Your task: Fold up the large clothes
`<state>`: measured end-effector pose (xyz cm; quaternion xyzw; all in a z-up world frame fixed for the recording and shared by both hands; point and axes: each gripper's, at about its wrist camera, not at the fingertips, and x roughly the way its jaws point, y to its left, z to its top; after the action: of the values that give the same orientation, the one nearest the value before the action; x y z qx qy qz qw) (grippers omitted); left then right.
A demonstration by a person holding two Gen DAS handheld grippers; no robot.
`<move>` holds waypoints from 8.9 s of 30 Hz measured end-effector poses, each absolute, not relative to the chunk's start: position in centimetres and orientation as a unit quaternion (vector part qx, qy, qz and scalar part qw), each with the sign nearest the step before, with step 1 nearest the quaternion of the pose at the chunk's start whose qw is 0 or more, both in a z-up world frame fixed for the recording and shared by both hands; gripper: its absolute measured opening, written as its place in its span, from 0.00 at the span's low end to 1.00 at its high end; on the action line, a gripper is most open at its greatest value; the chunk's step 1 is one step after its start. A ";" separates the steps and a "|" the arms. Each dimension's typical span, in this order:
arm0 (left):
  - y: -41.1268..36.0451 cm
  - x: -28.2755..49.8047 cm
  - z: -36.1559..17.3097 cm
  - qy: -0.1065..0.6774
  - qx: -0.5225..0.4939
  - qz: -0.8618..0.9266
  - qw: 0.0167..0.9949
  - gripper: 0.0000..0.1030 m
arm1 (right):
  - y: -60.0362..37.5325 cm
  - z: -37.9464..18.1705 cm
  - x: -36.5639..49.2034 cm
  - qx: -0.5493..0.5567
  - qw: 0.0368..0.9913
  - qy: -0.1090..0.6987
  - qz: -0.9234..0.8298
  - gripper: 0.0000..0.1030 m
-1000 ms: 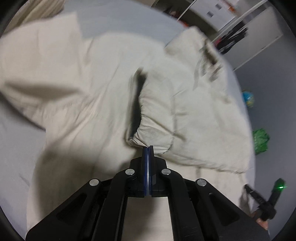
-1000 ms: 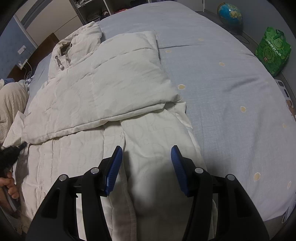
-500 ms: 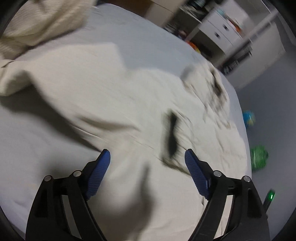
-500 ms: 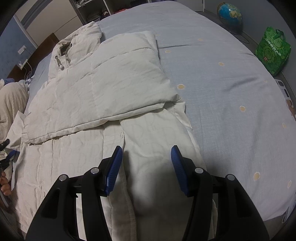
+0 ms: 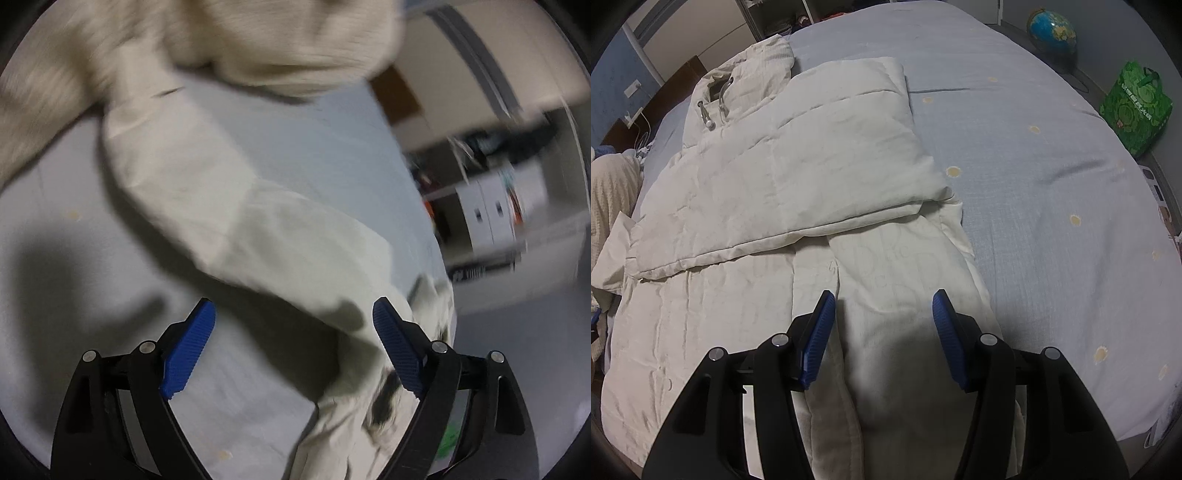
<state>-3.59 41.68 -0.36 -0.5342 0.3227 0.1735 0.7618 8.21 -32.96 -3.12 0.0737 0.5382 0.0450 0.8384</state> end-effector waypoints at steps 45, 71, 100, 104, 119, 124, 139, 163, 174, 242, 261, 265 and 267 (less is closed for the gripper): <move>2.6 12.2 4.3 0.449 -0.168 -0.061 0.875 0.31 | -34.2 -3.0 8.1 0.115 0.838 0.529 0.062 0.52; 12.3 1.0 5.0 0.489 -0.110 0.027 0.865 0.87 | -32.1 -2.6 7.8 0.046 0.840 0.537 0.059 0.58; 21.0 -2.8 2.1 0.437 -0.340 0.111 0.825 0.93 | 1.4 4.3 9.3 -0.241 0.808 0.462 0.274 0.62; 20.9 -2.7 2.2 0.436 -0.339 0.111 0.826 0.93 | 5.2 3.9 10.3 -0.284 0.801 0.454 0.269 0.62; 21.0 -2.4 1.9 0.444 -0.337 0.112 0.823 0.93 | 9.4 0.6 12.8 -0.334 0.783 0.465 0.242 0.62; 21.0 -2.5 1.9 0.445 -0.335 0.114 0.823 0.93 | 7.4 1.4 12.8 -0.299 0.796 0.457 0.262 0.43; 20.6 -2.3 1.8 0.452 -0.325 0.121 0.822 0.93 | -4.4 6.6 14.6 -0.132 0.846 0.441 0.271 0.20; 20.2 -2.3 1.7 0.462 -0.316 0.124 0.820 0.93 | -24.5 -3.1 16.0 0.273 0.779 0.525 0.208 0.34; 20.1 -2.2 1.7 0.461 -0.316 0.124 0.820 0.93 | -27.6 -2.6 17.9 0.346 0.783 0.491 0.163 0.22; 12.7 11.3 6.1 0.484 -0.040 0.085 0.870 0.93 | -31.2 1.3 10.8 0.007 0.875 0.473 0.101 0.65; 19.4 9.8 -3.9 0.560 -0.170 0.085 0.806 0.95 | -30.2 -5.3 17.9 -0.021 0.837 0.538 0.102 0.65; 19.3 9.6 -2.9 0.559 -0.158 0.082 0.810 0.94 | -30.4 -4.4 17.6 -0.030 0.839 0.532 0.112 0.65; 19.2 9.3 -1.7 0.556 -0.136 0.081 0.816 0.92 | -30.9 -3.2 18.0 -0.021 0.846 0.520 0.116 0.66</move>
<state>9.31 19.20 -1.71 -0.1359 0.5561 0.0813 0.8159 18.04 -30.88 -3.20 -0.0213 0.5203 0.1163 0.8457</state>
